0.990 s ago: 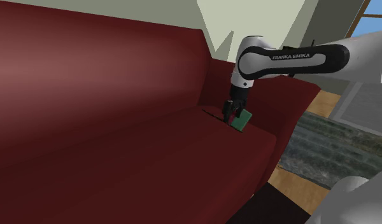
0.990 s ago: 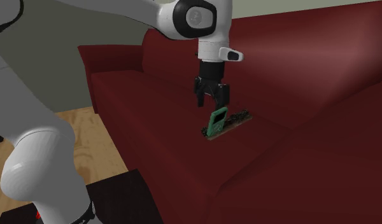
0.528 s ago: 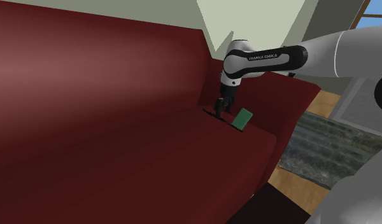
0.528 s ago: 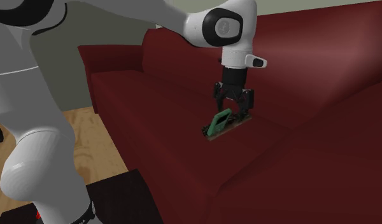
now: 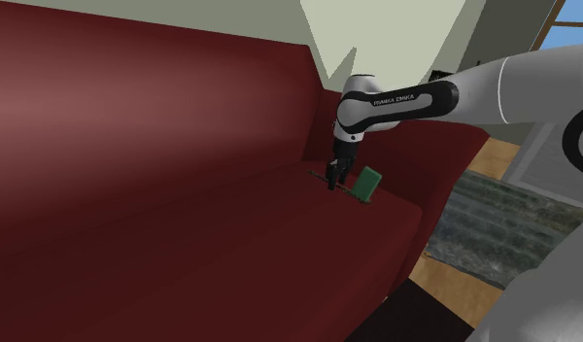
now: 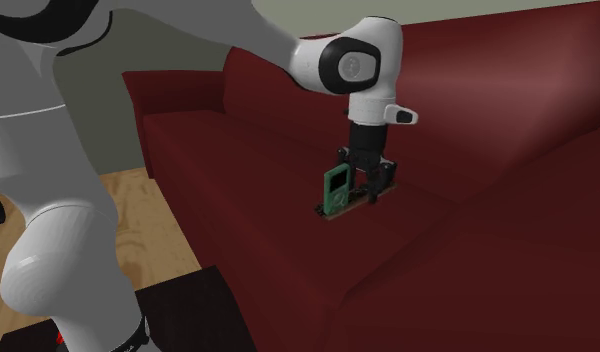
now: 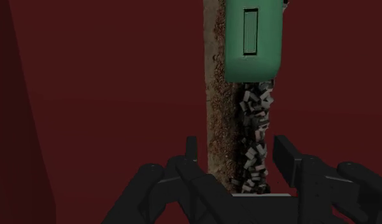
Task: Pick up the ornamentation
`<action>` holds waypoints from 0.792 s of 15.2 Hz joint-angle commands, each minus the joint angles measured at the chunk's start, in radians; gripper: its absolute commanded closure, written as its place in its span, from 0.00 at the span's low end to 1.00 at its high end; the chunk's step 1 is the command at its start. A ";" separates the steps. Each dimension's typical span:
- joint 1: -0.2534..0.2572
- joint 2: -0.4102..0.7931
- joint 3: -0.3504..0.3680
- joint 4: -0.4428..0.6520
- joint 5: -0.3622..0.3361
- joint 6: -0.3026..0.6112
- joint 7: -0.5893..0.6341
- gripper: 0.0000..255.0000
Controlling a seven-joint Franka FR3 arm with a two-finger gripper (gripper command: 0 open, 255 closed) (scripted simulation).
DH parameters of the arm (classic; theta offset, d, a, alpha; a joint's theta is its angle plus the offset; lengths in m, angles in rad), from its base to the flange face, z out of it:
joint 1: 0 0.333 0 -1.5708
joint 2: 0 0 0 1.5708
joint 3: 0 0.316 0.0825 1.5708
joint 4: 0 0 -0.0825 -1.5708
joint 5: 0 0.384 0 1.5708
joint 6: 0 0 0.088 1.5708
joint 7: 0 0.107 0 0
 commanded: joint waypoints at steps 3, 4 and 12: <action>-0.001 0.004 -0.002 -0.002 -0.001 0.005 -0.002 1.00; 0.000 0.006 -0.001 0.001 0.000 0.003 -0.001 1.00; 0.000 -0.008 0.001 0.027 -0.001 -0.037 0.001 1.00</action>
